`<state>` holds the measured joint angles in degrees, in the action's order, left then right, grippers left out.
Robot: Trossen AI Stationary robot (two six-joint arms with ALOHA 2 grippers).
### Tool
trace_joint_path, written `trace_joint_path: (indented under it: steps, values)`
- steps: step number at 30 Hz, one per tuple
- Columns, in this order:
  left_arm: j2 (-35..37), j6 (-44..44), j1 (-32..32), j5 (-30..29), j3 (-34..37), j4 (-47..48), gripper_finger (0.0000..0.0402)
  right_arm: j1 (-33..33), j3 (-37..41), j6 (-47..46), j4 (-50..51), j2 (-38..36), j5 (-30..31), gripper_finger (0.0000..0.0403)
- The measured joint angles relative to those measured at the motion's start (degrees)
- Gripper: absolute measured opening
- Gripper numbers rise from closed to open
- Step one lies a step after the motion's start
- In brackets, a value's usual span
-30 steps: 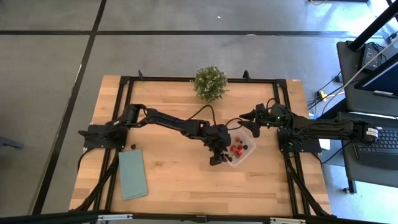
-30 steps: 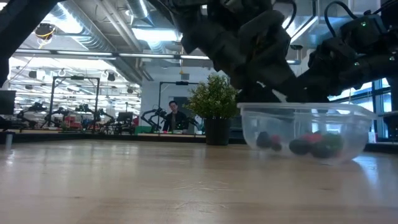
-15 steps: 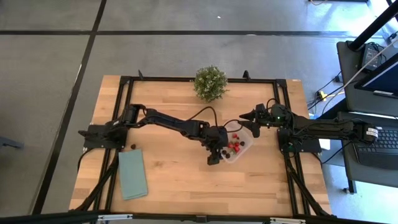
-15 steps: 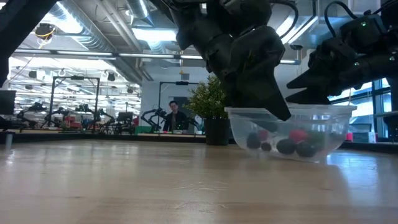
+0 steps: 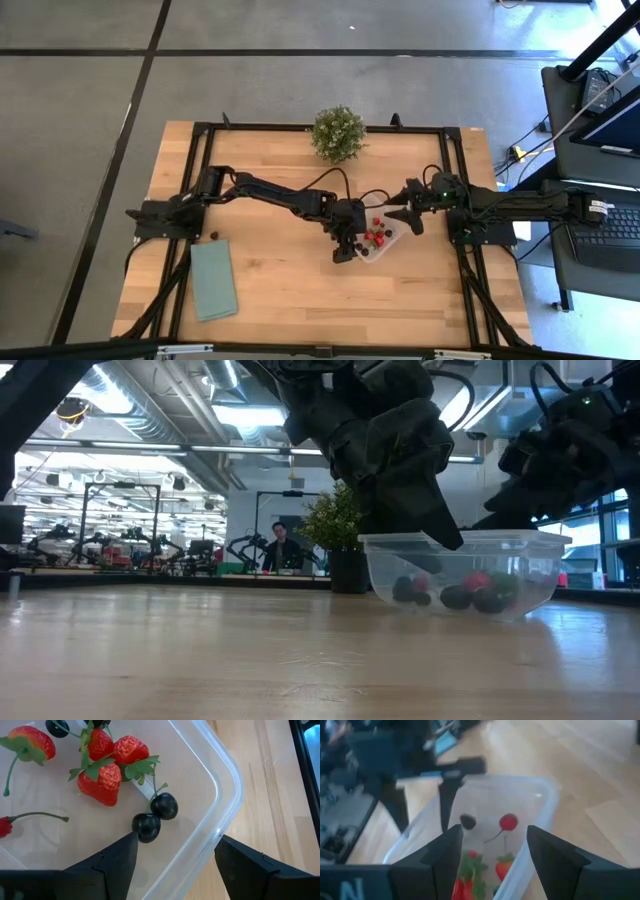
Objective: Pick and placing Produce into tupperware
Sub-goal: Adjust the bin on the table
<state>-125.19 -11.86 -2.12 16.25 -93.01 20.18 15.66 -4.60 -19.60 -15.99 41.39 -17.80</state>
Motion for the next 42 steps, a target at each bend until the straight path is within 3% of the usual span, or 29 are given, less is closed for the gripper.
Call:
trace_joint_path:
  steps: [10,35,42]
  values:
    - [0.0,-0.4,0.2,0.4,0.0,-0.3,0.025,-3.8,-0.2,6.7,6.6,-0.1,4.2,0.0226]
    - [-0.1,0.5,0.9,0.2,0.1,-0.2,0.025,-12.3,-0.3,6.2,10.1,-0.1,4.2,0.0226]
    - [-0.1,0.2,1.1,0.6,0.1,-1.1,0.025,-12.3,-0.3,6.5,12.0,-0.1,7.2,0.0226]
